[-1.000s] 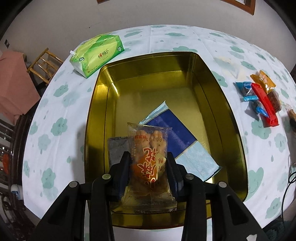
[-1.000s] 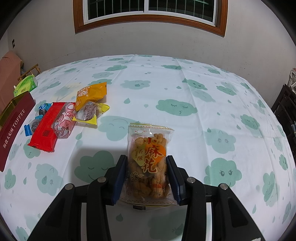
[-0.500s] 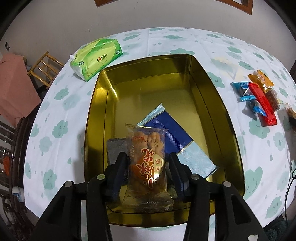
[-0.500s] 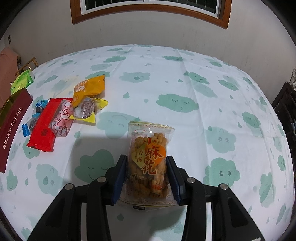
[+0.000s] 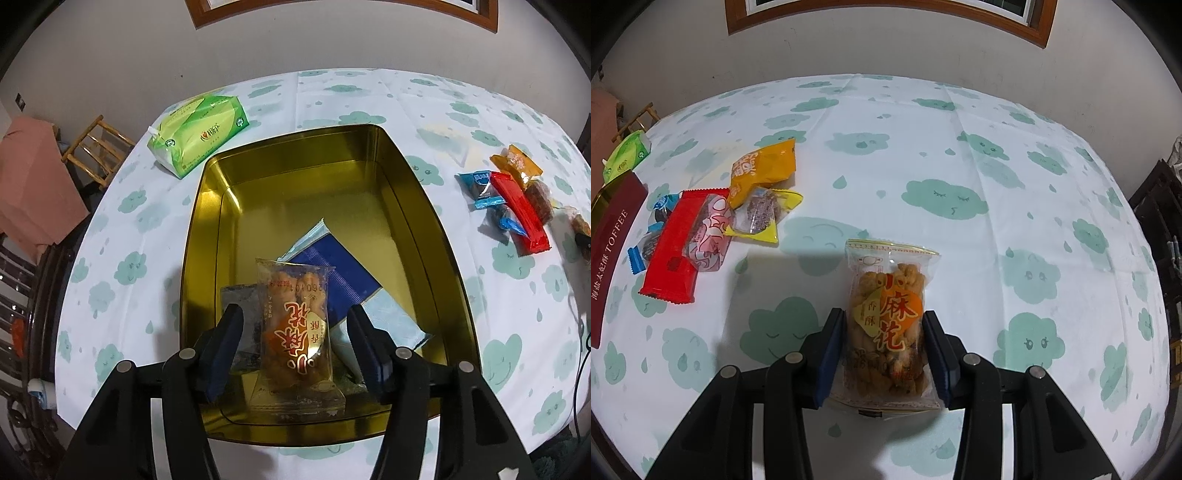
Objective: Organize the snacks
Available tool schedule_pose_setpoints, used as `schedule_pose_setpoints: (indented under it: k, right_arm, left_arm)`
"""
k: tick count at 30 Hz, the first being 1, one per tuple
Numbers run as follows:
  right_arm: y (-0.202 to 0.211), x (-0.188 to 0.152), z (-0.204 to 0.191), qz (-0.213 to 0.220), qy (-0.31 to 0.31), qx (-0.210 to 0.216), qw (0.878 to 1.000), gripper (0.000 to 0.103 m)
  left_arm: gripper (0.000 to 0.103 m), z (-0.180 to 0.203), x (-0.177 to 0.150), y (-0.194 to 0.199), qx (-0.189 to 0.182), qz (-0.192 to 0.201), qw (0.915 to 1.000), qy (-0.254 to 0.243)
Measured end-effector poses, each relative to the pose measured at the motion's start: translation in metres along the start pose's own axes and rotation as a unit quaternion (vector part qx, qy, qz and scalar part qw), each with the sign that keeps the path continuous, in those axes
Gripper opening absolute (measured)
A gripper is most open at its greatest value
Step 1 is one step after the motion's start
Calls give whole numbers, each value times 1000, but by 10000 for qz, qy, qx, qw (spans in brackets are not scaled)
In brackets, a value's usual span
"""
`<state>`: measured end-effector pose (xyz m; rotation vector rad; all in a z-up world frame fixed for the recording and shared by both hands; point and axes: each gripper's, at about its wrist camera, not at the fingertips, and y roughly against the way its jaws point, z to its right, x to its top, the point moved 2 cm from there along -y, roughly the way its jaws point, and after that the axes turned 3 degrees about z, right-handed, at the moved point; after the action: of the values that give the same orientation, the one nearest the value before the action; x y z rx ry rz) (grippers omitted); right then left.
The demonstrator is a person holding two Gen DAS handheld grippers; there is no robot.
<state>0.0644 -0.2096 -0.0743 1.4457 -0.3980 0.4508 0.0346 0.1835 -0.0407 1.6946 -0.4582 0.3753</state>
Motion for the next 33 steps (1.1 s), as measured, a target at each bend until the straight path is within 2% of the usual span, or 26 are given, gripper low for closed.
schedule_pose_setpoints:
  k: [8, 12, 16, 20, 24, 33]
  right_arm:
    - [5, -3, -3, 93, -161, -133, 9997, 40]
    - [15, -1, -5, 241, -275, -189, 9992, 40]
    - [33, 7, -12, 403, -304, -107, 9987, 40]
    - [52, 17, -30, 579, -308, 171, 9977, 40]
    - [67, 27, -66, 714, -78, 529, 9960, 40]
    - [87, 31, -176, 743, 703, 1517, 9831, 40]
  left_arm:
    - [62, -2, -3, 2, 27, 82, 10000, 28]
    - [67, -5, -7, 2, -16, 80, 9999, 119]
    - [68, -7, -8, 3, -56, 117, 9998, 181]
    - [70, -11, -8, 6, -80, 181, 9995, 259]
    - [72, -17, -8, 11, -107, 263, 9989, 384]
    - [72, -37, -9, 23, -103, 425, 9963, 744]
